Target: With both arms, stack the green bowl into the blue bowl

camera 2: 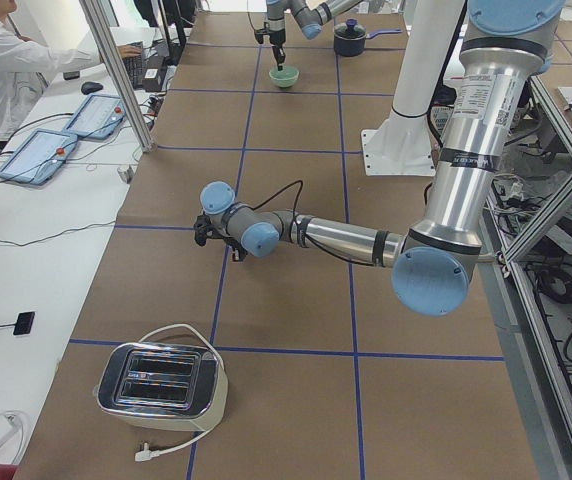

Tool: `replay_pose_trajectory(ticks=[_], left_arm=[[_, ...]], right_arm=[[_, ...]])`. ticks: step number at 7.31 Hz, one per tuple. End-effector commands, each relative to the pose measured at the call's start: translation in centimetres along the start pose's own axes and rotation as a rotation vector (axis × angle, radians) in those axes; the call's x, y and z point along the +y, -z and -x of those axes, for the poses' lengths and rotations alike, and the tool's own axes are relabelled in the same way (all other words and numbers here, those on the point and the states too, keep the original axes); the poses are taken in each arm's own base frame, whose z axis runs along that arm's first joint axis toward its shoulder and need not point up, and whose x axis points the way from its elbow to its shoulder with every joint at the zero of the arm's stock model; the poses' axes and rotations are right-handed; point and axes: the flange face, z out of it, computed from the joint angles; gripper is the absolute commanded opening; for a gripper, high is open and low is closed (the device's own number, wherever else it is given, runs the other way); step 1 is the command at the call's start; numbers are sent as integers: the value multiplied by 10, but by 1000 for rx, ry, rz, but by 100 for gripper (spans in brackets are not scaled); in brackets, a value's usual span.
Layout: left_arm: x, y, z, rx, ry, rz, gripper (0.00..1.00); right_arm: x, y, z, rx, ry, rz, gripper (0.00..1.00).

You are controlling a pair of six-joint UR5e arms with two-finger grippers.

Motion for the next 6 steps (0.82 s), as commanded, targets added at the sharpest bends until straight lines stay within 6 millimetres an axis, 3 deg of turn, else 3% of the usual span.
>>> replay_pose_trajectory(ticks=[1,3,4,5,6], left_arm=[[-16,21,-55,51,81,-28,0],[2,0,-136,86,123,16,0],[2,1,-175,112,152,21,0],[9,-7,-211,127,182,43,0],[22,-22,-243,128,206,57,0]], right_arm=[[-6,8,11,-22,13,-9,0],[-11,19,15,-41,8,-16,0],[-16,29,12,-55,-6,-24,0],[-38,51,18,-67,-38,-29,0],[-62,79,39,-57,-70,-24,0]])
